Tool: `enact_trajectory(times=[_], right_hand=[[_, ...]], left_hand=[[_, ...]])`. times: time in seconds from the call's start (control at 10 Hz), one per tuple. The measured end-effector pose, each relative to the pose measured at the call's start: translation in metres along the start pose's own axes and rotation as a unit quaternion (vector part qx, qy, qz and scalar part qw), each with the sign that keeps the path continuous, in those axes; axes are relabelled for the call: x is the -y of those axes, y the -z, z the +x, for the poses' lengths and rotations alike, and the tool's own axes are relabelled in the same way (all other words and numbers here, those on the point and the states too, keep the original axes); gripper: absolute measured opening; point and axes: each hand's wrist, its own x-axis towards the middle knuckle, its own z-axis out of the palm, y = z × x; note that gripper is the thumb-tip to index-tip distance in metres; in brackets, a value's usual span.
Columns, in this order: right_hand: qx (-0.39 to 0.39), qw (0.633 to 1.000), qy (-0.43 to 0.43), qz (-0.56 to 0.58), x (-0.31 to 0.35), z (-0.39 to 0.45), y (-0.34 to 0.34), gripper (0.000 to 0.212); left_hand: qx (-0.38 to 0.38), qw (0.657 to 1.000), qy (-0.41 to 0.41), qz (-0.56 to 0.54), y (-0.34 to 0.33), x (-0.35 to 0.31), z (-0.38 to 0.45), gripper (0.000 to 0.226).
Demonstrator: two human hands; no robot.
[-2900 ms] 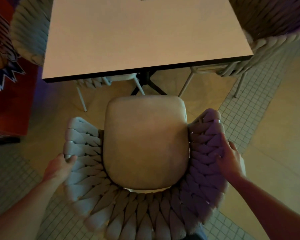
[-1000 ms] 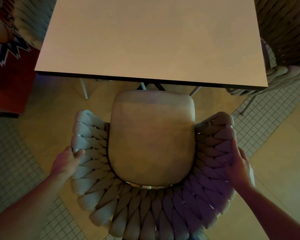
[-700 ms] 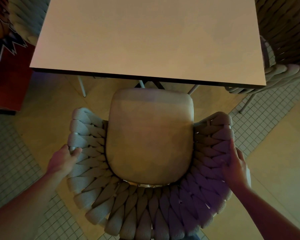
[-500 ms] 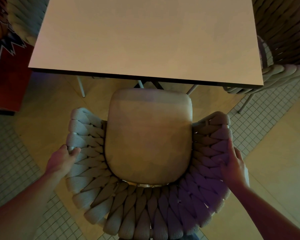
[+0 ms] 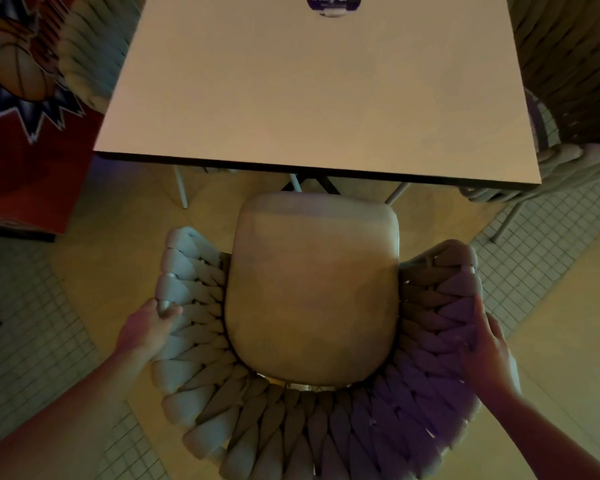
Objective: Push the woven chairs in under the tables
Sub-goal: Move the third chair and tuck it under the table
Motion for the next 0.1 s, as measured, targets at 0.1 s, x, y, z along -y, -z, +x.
enact_trajectory(times=[0.1], right_hand=[[-0.001,0.999,0.011,0.030,-0.0050,-0.0063,0.0021,0.110]], left_hand=[[0.008,0.999,-0.011,-0.043,-0.0008,0.0013,-0.0090,0.038]])
